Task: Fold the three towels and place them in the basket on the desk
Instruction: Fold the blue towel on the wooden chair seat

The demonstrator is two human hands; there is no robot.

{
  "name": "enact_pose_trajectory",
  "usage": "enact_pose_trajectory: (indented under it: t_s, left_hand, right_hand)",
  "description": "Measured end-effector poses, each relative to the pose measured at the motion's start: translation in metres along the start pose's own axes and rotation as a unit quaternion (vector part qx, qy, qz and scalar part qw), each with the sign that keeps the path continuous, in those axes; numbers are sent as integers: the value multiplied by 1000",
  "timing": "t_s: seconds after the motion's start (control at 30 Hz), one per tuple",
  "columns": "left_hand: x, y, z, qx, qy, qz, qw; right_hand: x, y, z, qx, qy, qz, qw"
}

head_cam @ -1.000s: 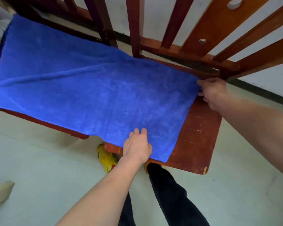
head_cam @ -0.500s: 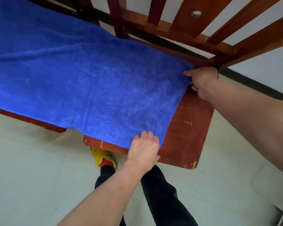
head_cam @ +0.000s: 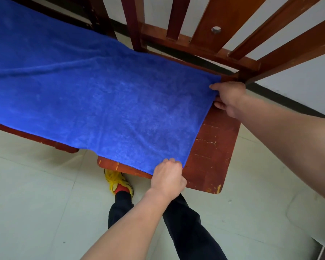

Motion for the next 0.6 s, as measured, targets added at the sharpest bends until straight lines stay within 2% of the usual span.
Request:
enact_pose_trajectory:
  t_s: [0.13,0.37,0.47,0.6]
  left_hand:
    - [15,17,-21,65,116,13,991]
    - [78,66,-67,168,215,88,958]
    - [114,93,-102,209,254,172,929]
    - [165,126,-148,220,298,279,886]
  right_hand:
    - [-2,28,-13,14,-33,-15,999]
    - [-32,107,-72,55,-55,-92,993]
    - [-60,146,-104,86,-53,-137,985]
    - [-106,190,-139,116,-60,-182,975]
Point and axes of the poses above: each hand's wrist, its own y-axis away from the middle knuckle, its own x-axis out of the back of the hand, z = x × y, the point moved 5 cm from there along -y, towards the middle knuckle, and after that the axes turned 4 degrees about -y, right-handed, at the moved point
